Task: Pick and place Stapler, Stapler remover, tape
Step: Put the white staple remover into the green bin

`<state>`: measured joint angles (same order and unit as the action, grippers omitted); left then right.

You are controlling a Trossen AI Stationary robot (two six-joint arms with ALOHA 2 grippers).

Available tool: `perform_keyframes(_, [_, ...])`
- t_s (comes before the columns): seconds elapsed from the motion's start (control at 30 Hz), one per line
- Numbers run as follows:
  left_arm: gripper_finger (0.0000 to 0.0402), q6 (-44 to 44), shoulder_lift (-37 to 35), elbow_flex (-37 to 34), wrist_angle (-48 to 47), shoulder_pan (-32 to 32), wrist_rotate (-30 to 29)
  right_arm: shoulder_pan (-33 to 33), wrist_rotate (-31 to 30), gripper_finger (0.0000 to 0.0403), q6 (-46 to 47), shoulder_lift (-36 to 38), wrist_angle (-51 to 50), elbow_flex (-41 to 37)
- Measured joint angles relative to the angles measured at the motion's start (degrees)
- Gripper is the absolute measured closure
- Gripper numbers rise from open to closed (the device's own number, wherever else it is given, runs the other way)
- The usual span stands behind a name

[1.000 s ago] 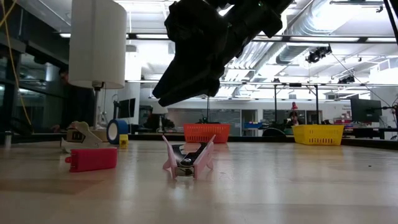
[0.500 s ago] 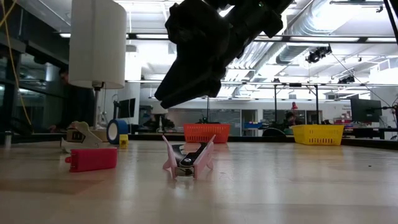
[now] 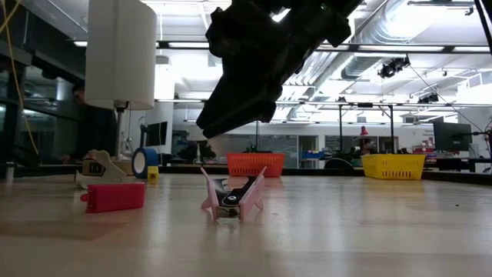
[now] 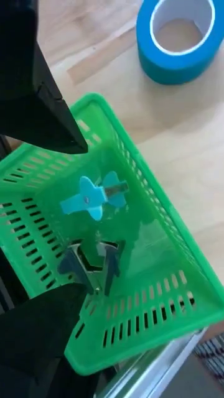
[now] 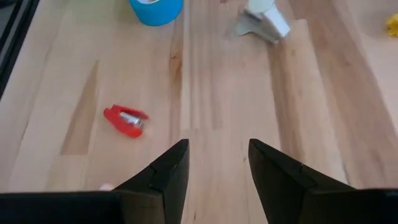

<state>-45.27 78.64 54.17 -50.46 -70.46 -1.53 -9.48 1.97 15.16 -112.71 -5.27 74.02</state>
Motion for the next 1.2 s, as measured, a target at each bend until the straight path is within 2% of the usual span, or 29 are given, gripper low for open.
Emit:
perform_keyframes(0.1, [0.0055,0.78,-0.06,0.0,-1.55,0.61,-0.68,0.12,3.3,0.0246,-2.21,0.0,-1.82,0.09])
perform_keyframes(0.2, [0.0055,3.15,-0.42,0.0,-4.18,2.73,1.04,0.12,5.9,0.0246,-5.8,0.0,-6.73,1.09])
perform_keyframes(0.37, [0.0055,8.6,-0.8,1.6,-9.64,6.98,2.33,0.05,6.13,0.0245,-7.68,0.0,-16.2,3.03])
perform_keyframes(0.5, [0.0055,11.6,-0.82,3.8,-13.78,9.26,0.39,0.05,5.89,0.0246,-5.13,0.0,-21.41,4.01])
perform_keyframes(0.8, [0.0056,19.32,-0.8,6.32,-16.03,11.21,-12.76,0.05,5.97,0.0246,6.01,0.0,-26.62,4.42])
perform_keyframes(1.0, [0.0056,24.43,-0.76,6.32,-15.89,11.21,-22.75,-0.01,5.88,0.0246,4.08,0.0,-30.04,4.42])
perform_keyframes(1.13, [0.0056,25.19,-0.76,6.32,-15.79,11.48,-30.27,-0.06,4.63,0.0245,4.2,0.0,-30.15,4.42])
perform_keyframes(1.2, [0.0056,25.55,-0.74,6.32,-15.76,12.93,-32.22,-0.06,3.88,0.0245,4.26,0.0,-30.17,4.42])
